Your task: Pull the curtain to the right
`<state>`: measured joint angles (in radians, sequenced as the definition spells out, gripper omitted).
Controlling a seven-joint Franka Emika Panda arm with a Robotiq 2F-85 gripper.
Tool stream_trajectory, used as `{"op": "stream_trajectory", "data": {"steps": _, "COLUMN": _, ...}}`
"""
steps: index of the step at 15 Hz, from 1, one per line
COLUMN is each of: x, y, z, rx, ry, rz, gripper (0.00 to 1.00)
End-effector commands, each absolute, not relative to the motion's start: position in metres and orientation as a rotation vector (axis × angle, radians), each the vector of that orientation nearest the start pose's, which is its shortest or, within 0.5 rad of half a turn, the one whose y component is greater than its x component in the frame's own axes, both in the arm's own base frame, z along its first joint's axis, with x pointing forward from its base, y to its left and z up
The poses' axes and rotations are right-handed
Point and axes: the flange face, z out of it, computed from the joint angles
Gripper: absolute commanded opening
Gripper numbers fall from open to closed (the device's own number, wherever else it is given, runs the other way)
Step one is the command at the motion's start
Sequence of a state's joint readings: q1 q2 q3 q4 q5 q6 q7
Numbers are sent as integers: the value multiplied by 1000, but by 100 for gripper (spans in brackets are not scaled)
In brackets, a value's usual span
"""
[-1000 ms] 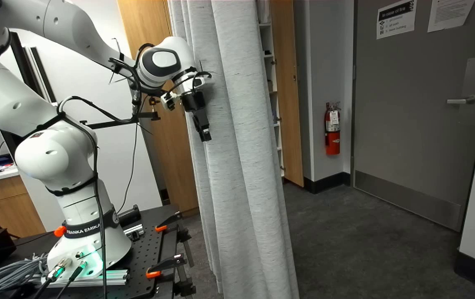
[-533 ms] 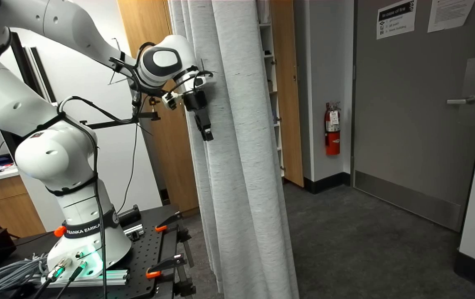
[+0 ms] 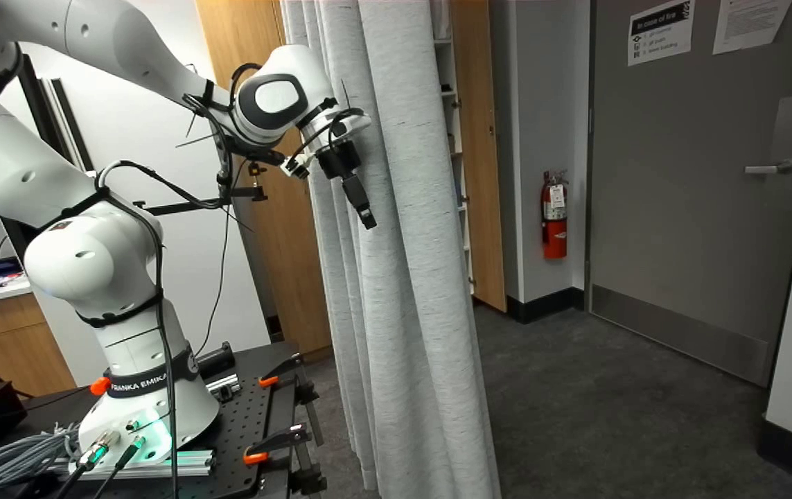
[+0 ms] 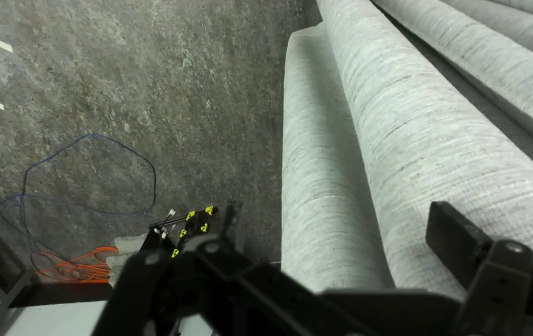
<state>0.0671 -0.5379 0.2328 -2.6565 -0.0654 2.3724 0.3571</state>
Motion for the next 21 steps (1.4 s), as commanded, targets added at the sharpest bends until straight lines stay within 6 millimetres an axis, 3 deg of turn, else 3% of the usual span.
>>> {"op": "stream_trajectory", "data": {"steps": 1, "x": 375, "y": 96, "z": 437, "rx": -3110, "ry": 108, "rz": -598, "gripper": 100}}
{"op": "stream_trajectory", "data": {"steps": 7, "x": 372, "y": 87, "z": 453, "rx": -2953, "ry": -53, "rz": -882, "gripper": 100}}
{"op": "stream_trajectory", "data": {"steps": 9, "x": 381, "y": 88, "z": 471, "rx": -2898, "ry": -106, "rz": -966, "gripper": 100}}
{"op": "stream_trajectory", "data": {"steps": 12, "x": 374, "y": 87, "z": 487, "rx": -2818, "ry": -167, "rz": -1086, "gripper": 100}}
{"op": "stream_trajectory", "data": {"steps": 15, "x": 376, "y": 89, "z": 506, "rx": -2761, "ry": -225, "rz": -1175, "gripper": 100}}
{"op": "stream_trajectory", "data": {"steps": 21, "x": 369, "y": 92, "z": 525, "rx": -2732, "ry": -306, "rz": -1298, "gripper": 100}}
